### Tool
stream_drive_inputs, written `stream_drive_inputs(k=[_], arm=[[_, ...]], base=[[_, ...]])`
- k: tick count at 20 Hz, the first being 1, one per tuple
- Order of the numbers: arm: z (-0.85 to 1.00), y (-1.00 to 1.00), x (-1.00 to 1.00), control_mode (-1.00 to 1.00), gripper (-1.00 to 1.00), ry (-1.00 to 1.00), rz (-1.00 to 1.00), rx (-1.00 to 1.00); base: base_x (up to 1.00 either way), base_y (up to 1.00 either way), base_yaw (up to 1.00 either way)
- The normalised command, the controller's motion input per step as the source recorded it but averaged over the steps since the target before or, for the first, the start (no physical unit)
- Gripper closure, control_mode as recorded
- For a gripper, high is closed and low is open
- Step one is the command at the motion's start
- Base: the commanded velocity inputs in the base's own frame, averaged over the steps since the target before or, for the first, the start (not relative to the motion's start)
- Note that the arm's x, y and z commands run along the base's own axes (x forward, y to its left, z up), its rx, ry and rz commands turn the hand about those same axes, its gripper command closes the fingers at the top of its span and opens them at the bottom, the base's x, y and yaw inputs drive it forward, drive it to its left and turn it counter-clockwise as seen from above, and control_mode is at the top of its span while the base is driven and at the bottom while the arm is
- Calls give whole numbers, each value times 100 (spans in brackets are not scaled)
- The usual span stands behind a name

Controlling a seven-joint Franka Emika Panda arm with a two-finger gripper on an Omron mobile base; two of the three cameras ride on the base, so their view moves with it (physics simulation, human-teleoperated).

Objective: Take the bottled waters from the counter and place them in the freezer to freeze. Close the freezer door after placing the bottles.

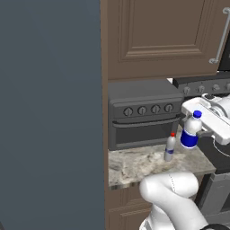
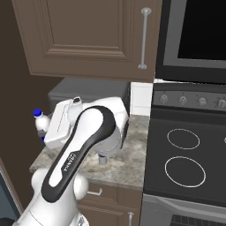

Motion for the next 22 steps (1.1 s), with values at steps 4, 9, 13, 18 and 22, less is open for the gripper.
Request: stream_drive_inputs(k=[4, 9, 13, 18, 22], arm=[[0, 16, 0, -100, 100, -3, -36, 7], [0, 10, -13, -100, 100, -5, -38, 8], [0, -1, -5, -100, 100, -1, -17, 1], [-1, -8, 0, -100, 100, 0, -3, 0], [-3, -5, 0, -100, 100, 0, 0, 0]], base=[[0, 0, 0], [0, 0, 0], [0, 0, 0], [0, 0, 0], [0, 0, 0]])
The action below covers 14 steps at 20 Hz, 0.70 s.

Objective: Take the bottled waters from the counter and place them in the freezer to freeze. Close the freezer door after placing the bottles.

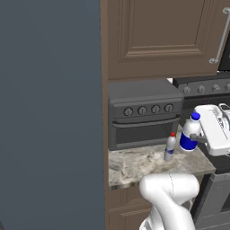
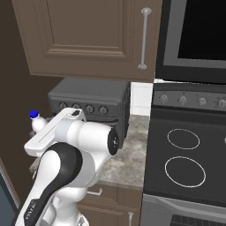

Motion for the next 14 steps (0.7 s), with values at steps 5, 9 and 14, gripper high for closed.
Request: stream_drive_inputs(k=[5, 9, 14], arm=[[0, 0, 0, -100, 100, 0, 0, 0], [0, 0, 0, -100, 100, 0, 0, 0], [0, 0, 0, 100, 100, 0, 0, 0]], base=[[0, 0, 0], [0, 0, 0], [-13, 0, 0]])
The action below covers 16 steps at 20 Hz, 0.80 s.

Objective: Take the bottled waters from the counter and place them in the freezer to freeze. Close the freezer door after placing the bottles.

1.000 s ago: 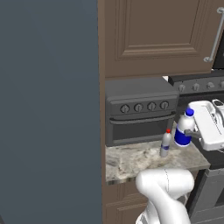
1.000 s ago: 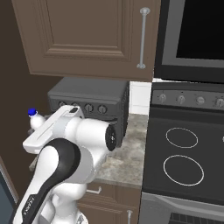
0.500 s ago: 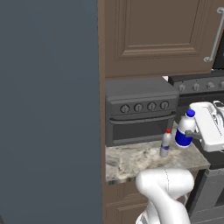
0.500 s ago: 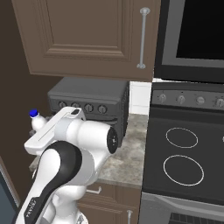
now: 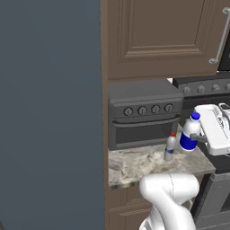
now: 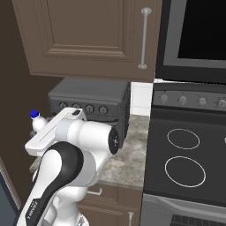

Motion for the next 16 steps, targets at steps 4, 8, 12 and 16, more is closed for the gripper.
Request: stream_drive_inputs(k=[4, 8, 12, 16], arm=[[0, 0, 0, 100, 100, 0, 0, 0], [0, 0, 0, 100, 100, 0, 0, 0], [0, 0, 0, 100, 100, 0, 0, 0], [0, 0, 0, 100, 100, 0, 0, 0]], base=[[-46, 1, 0], [-58, 7, 0], [-69, 24, 1], [-59, 46, 8]])
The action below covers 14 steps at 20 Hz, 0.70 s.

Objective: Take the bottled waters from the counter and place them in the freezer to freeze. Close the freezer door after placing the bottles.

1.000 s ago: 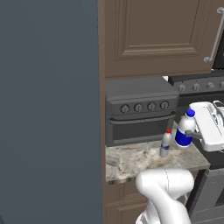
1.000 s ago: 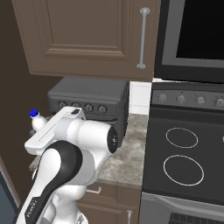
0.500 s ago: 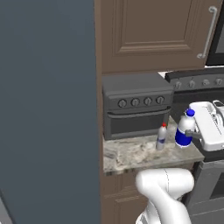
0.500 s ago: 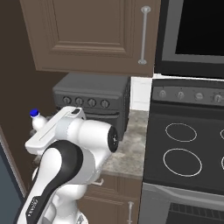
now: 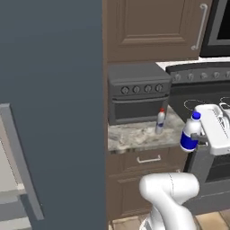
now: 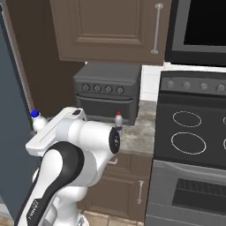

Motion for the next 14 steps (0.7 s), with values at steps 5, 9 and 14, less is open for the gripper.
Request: stream_drive_inputs(k=[5, 9, 14], arm=[[0, 0, 0, 100, 100, 0, 0, 0], [0, 0, 0, 100, 100, 0, 0, 0], [0, 0, 0, 100, 100, 0, 0, 0]], base=[[-36, 68, 20], [-25, 83, 20], [-16, 95, 11]])
